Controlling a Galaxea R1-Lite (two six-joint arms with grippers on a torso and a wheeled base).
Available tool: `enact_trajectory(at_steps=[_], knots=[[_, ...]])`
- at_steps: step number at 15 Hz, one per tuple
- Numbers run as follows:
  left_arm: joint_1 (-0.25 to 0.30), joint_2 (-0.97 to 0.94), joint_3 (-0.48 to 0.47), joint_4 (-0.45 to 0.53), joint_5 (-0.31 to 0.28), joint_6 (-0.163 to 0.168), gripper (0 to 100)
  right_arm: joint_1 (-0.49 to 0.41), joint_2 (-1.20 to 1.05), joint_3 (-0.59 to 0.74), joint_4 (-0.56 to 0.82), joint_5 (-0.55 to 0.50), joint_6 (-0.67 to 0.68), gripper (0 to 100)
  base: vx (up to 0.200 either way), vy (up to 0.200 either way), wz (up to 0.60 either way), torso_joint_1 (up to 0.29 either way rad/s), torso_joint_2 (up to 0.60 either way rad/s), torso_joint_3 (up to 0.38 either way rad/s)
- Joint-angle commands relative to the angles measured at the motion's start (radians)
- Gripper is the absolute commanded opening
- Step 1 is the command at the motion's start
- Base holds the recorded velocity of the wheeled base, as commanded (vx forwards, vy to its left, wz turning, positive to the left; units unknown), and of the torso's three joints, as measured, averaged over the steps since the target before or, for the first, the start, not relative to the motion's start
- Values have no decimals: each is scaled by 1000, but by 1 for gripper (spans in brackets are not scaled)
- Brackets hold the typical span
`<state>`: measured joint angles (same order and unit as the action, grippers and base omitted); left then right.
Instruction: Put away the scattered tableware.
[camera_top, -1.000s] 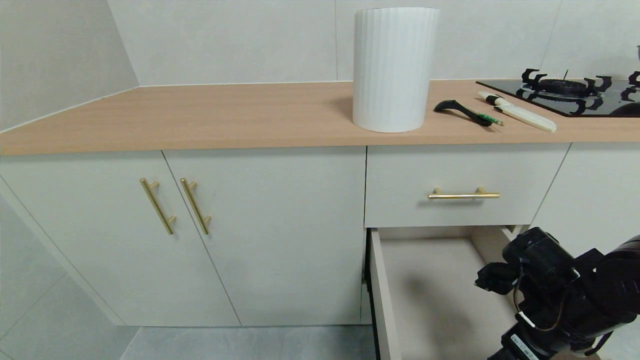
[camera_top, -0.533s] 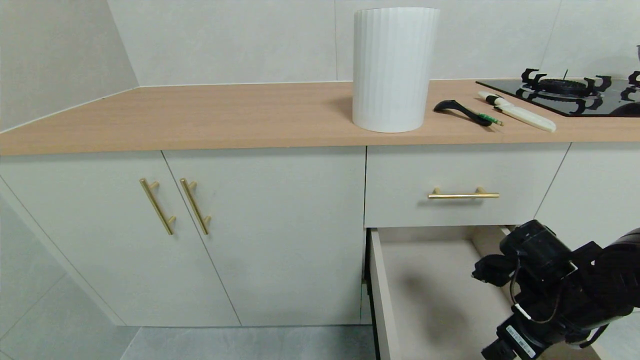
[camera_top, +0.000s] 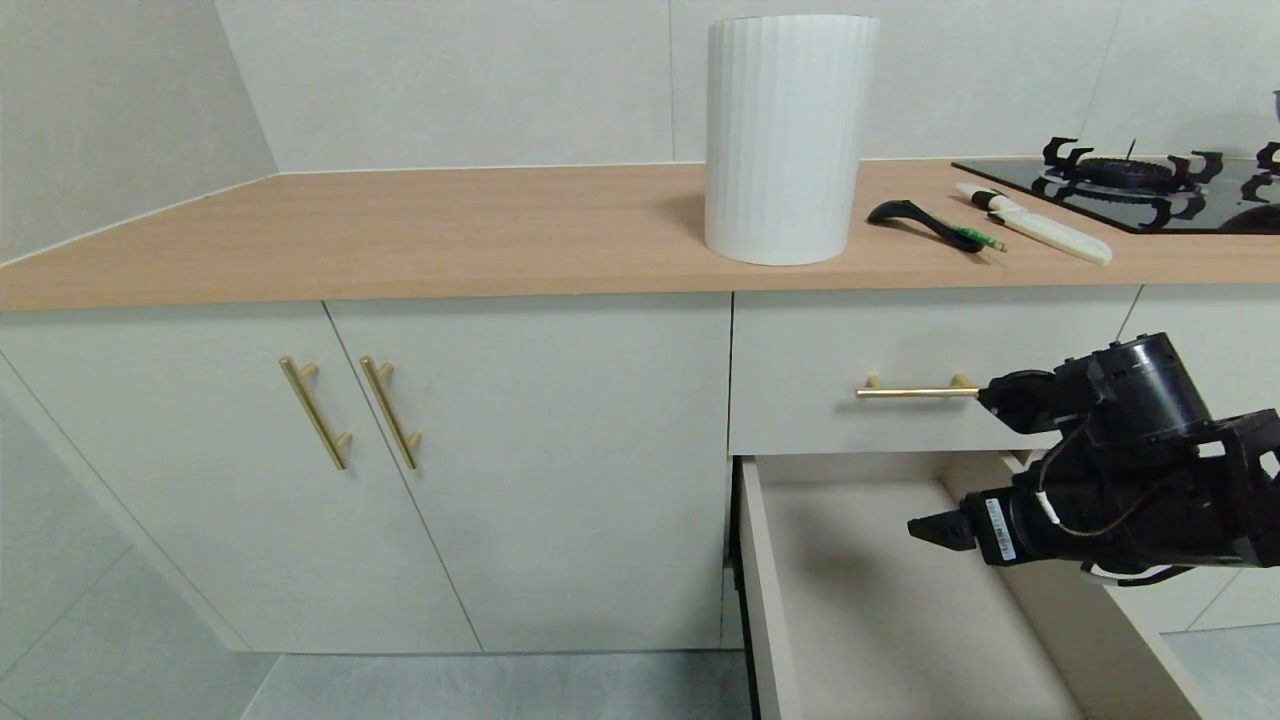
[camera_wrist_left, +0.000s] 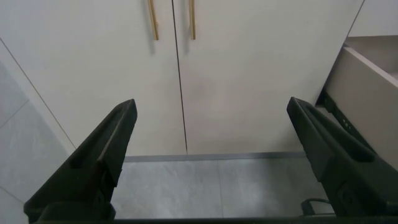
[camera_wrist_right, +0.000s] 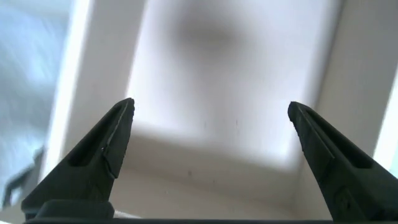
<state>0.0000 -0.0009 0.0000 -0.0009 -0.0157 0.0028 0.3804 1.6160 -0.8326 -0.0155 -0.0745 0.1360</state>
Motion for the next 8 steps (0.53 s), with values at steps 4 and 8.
enact_trajectory(at_steps=[4,8], knots=[[0,1,0,1,0,0,100,0,-59,32,-46,-33,-7,100,0,0,0,0,0,0],[0,1,0,-1,0,0,100,0,-61,41,-58,-44,-26,100,0,0,0,55,-189,-185]])
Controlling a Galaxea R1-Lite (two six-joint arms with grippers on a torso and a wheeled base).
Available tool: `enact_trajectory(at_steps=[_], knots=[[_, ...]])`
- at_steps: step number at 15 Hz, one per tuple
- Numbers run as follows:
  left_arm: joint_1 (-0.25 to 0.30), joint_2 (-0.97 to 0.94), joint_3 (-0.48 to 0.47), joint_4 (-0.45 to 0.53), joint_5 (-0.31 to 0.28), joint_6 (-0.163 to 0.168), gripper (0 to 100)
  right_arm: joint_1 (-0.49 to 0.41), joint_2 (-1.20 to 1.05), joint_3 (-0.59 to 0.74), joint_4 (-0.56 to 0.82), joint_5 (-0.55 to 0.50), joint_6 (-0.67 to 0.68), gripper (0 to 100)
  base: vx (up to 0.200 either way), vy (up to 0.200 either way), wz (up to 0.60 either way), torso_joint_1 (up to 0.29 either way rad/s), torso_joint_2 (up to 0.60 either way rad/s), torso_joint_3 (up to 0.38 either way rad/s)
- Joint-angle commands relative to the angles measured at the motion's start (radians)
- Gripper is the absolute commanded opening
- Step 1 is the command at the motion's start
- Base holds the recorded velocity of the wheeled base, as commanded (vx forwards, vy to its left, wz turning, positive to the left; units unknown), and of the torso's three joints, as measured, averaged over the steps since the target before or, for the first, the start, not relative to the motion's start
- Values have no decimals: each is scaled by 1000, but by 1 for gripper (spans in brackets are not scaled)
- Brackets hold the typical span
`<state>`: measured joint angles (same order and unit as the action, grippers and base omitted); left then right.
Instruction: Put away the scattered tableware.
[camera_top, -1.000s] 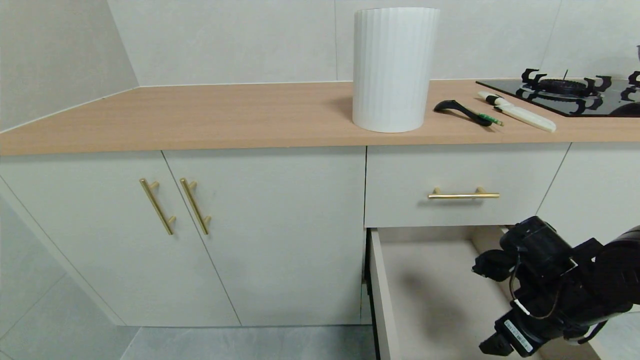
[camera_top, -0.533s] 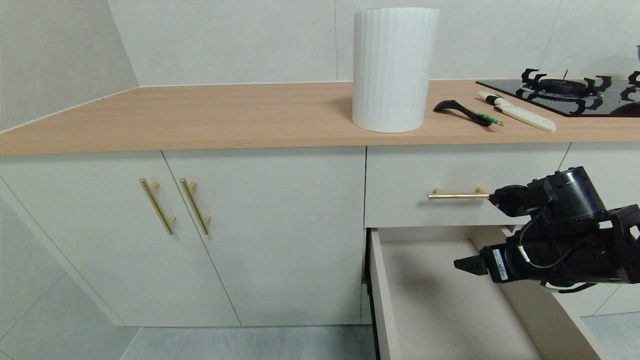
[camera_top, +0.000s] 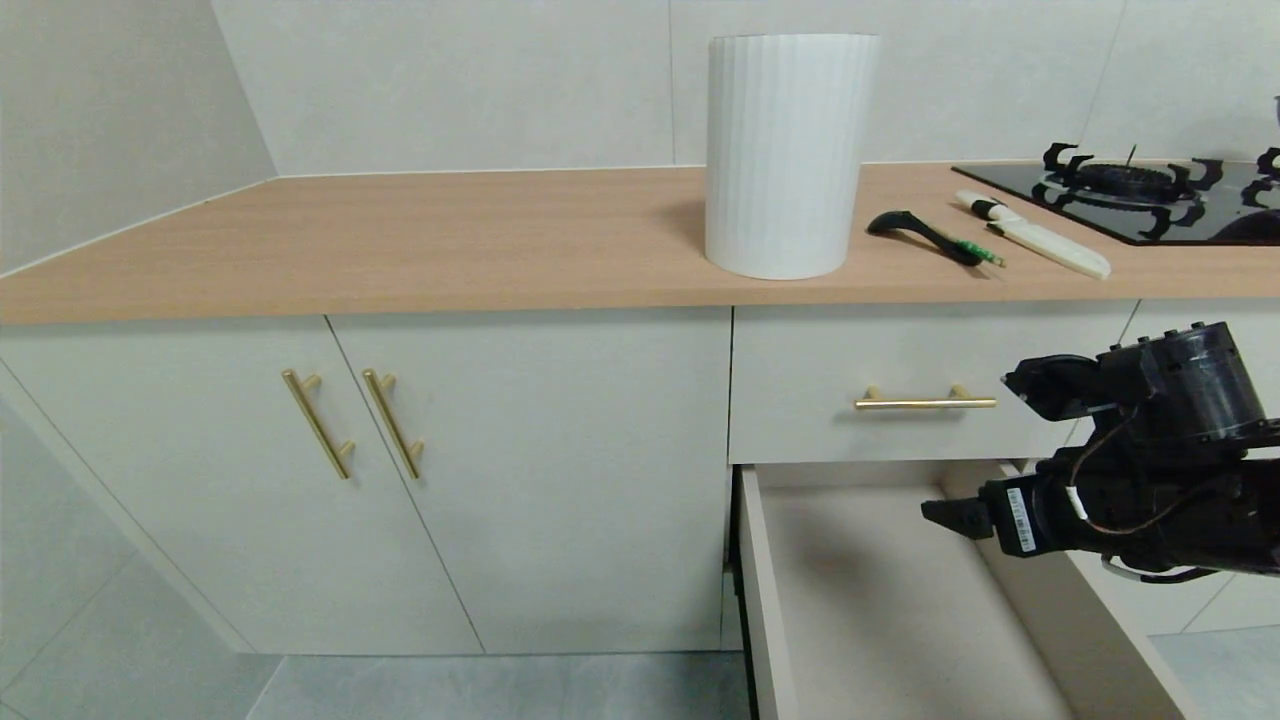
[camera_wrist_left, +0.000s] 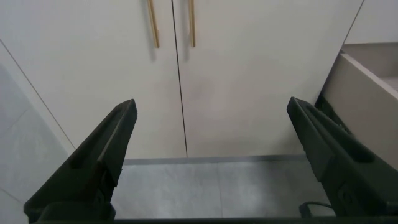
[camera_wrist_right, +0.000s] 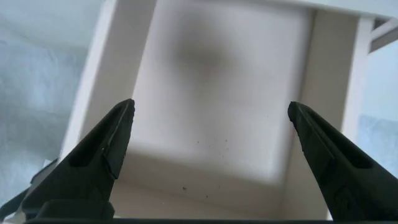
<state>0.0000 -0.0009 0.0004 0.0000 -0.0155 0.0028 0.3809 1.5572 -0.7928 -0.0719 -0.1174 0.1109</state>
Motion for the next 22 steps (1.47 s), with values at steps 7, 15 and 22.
enact_trajectory(at_steps=[7,15,22], knots=[[0,1,0,0,0,0,100,-2,4,1,-23,-5,0,100,0,0,0,146,-473,-299],[0,1,0,-2,0,0,100,-5,20,1,-39,-5,1,100,0,0,0,195,-483,-287],[0,1,0,0,0,0,100,-5,57,-3,-49,-30,0,100,0,0,0,163,-365,-202]])
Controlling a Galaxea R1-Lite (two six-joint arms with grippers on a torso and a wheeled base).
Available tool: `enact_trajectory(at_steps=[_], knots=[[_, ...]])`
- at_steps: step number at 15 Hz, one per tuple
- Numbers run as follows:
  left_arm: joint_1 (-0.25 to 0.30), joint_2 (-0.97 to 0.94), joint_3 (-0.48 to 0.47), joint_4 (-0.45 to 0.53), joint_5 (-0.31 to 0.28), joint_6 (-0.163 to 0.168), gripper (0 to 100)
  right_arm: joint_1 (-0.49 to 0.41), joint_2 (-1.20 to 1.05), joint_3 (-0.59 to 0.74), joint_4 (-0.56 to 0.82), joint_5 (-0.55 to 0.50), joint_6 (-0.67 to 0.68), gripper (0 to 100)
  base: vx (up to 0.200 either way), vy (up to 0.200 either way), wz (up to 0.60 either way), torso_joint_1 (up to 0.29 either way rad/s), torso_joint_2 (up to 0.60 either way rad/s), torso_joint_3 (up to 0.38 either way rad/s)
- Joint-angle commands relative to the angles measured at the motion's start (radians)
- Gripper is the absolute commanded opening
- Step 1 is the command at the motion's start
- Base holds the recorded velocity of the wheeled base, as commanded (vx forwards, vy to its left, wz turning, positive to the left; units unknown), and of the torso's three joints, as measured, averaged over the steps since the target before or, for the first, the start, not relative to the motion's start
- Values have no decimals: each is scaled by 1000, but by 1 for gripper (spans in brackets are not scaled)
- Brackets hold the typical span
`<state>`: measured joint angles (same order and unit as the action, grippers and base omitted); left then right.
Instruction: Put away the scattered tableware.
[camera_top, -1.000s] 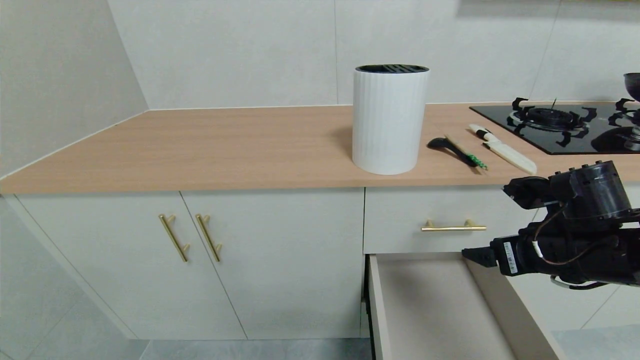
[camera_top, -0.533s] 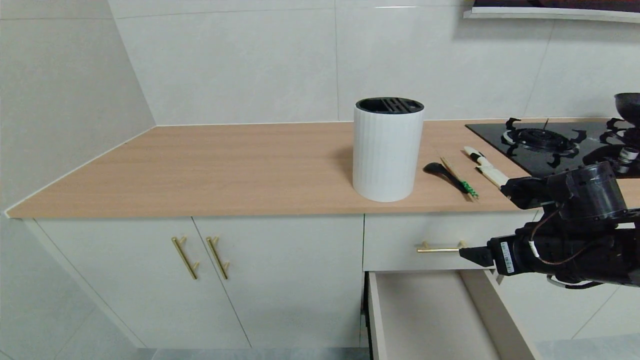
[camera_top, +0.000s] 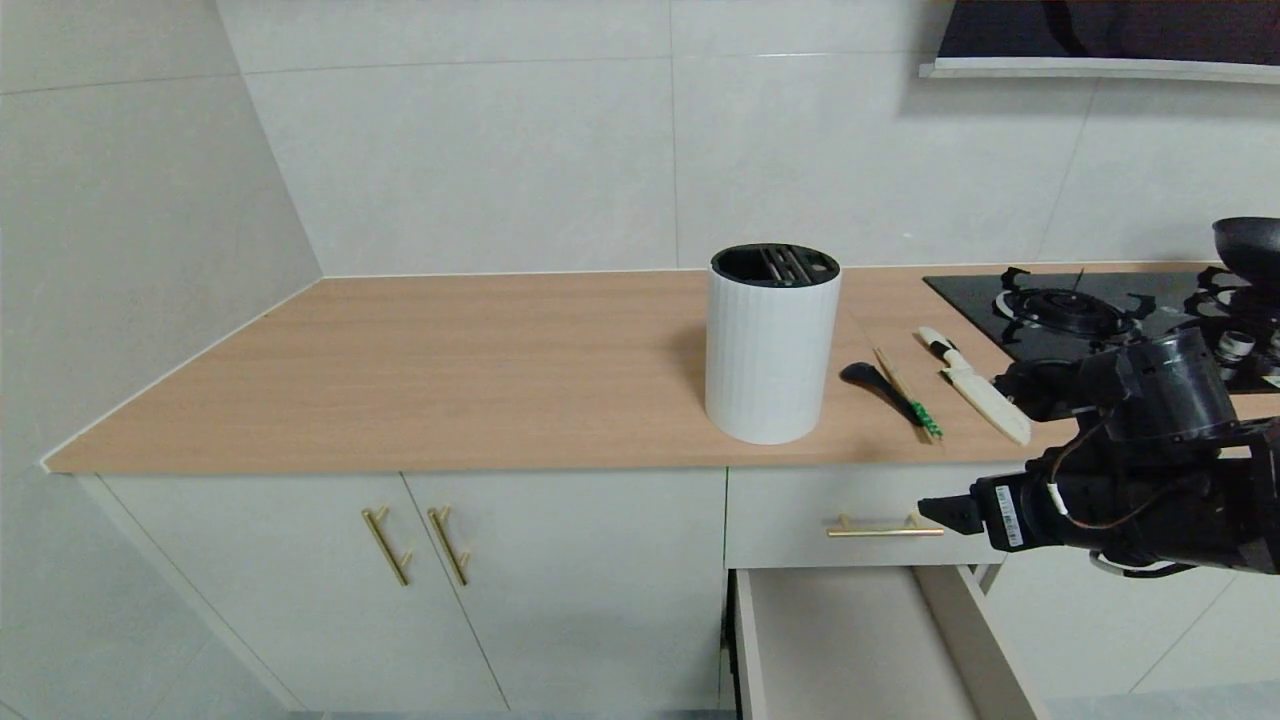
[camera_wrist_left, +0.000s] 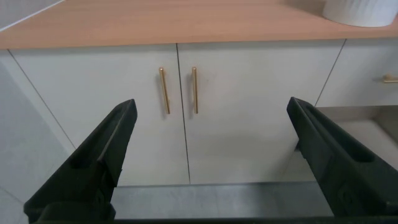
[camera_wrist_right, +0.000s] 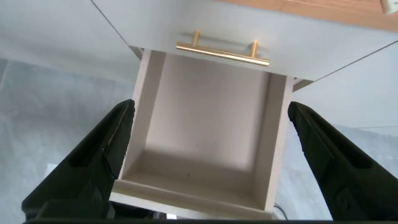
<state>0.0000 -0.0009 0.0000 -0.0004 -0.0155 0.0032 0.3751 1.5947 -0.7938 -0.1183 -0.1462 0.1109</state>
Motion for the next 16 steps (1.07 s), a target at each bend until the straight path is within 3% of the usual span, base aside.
enact_trajectory(at_steps=[1,5,10,16], knots=[[0,1,0,-1,0,0,100,1,37,-7,-32,-10,-2,100,0,0,0,0,0,0],[0,1,0,-1,0,0,100,-28,171,-102,-179,-125,-2,100,0,0,0,0,0,0],[0,1,0,-1,0,0,100,-117,344,-143,-362,-145,0,100,0,0,0,0,0,0],[0,1,0,-1,0,0,100,-127,393,-168,-394,-144,4,100,0,0,0,0,0,0]])
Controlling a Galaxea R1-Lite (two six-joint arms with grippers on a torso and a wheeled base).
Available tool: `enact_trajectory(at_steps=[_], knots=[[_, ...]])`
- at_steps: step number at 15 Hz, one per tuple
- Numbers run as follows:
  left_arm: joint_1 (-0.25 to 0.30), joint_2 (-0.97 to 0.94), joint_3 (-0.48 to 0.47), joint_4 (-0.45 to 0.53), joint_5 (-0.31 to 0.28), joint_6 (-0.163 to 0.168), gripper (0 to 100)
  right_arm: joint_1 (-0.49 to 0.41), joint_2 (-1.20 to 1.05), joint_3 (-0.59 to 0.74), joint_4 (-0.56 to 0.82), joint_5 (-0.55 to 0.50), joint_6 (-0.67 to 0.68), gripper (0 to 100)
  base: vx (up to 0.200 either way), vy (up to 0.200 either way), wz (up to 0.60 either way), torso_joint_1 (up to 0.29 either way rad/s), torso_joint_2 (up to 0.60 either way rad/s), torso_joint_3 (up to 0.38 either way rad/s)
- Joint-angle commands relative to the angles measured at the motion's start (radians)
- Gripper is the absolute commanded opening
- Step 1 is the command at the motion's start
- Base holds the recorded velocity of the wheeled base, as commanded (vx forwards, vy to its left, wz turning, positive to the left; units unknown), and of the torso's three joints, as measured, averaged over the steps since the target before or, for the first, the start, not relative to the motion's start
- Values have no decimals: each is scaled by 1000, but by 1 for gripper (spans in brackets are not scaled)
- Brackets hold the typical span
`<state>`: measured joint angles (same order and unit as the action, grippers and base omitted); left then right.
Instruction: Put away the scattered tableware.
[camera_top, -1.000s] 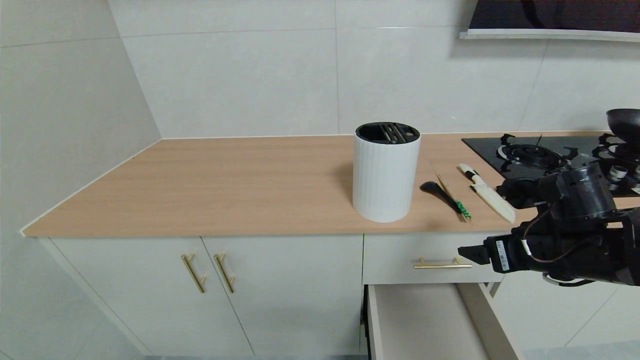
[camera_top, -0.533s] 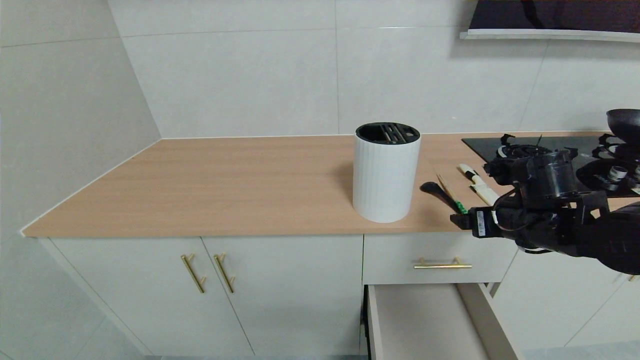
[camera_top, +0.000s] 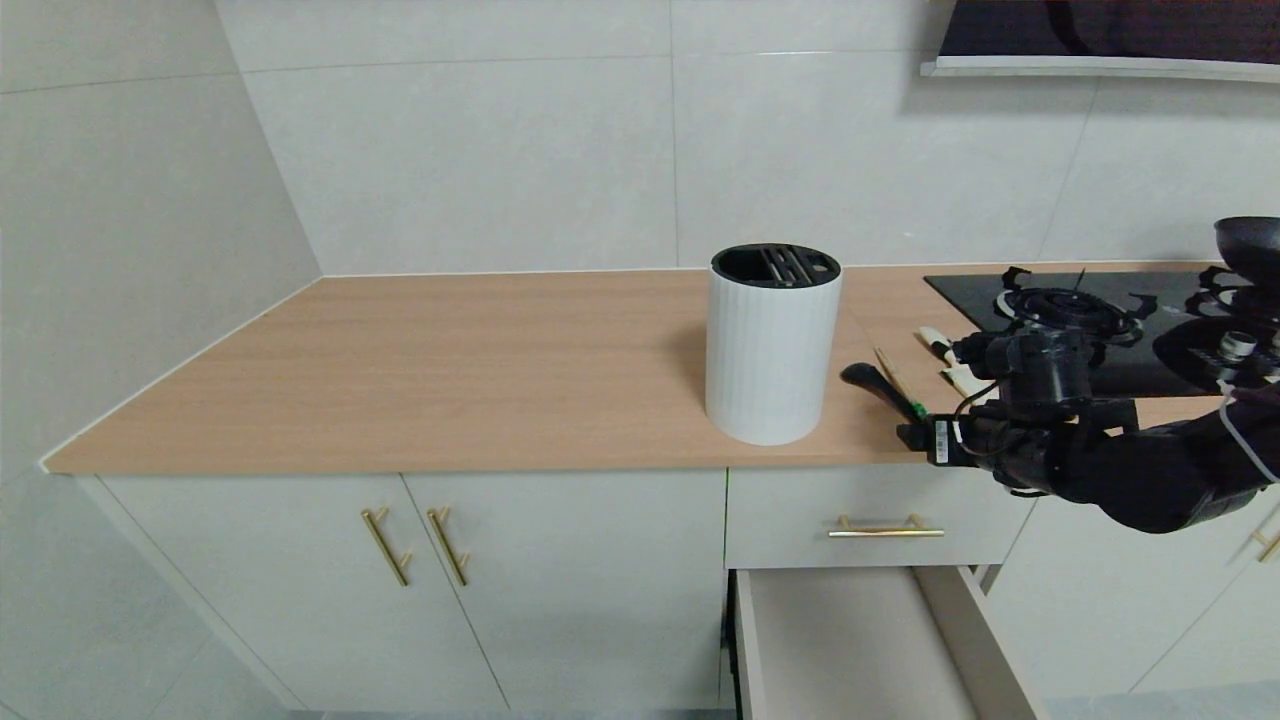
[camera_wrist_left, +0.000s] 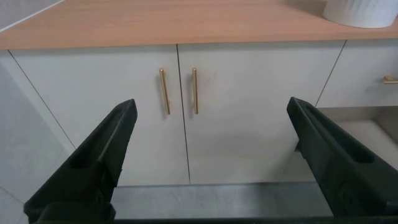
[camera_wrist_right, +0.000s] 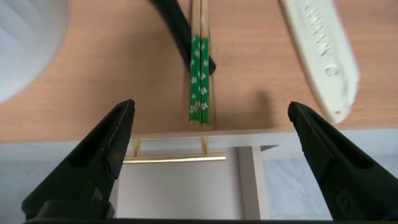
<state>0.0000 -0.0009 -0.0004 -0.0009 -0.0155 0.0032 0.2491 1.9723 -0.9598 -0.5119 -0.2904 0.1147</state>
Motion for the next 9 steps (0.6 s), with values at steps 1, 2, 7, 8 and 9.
enact_trajectory(at_steps=[1,2,7,8,9], knots=[[0,1,0,1,0,0,100,-1,16,-5,0,1,2,100,0,0,0,0,0,0],[0,1,0,-1,0,0,100,1,16,-13,0,1,5,100,0,0,0,0,0,0],[0,1,0,1,0,0,100,15,46,-33,-13,1,49,100,0,0,0,0,0,0],[0,1,0,1,0,0,100,16,46,-31,-16,1,51,100,0,0,0,0,0,0],[0,1,0,-1,0,0,100,19,49,-36,-17,1,54,100,0,0,0,0,0,0]])
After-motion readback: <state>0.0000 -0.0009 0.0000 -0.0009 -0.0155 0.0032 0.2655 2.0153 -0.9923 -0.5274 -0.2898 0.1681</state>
